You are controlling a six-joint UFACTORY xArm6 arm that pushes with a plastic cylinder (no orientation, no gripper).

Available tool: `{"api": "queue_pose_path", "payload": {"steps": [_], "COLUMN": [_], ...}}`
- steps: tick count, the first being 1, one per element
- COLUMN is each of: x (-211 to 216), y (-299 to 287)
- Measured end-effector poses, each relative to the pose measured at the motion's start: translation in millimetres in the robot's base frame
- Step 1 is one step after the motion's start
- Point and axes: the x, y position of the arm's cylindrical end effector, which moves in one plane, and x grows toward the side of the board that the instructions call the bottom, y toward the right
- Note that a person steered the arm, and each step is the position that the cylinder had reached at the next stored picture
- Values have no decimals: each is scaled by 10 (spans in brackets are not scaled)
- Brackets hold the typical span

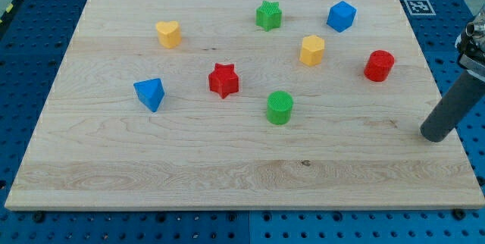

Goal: Move the green circle down a bit

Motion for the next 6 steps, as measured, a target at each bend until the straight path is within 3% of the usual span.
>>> {"api": "queue_pose_path", "payload": {"steps": [2,3,6], "x": [6,-406,-620], "y": [-5,-626,-1945]}}
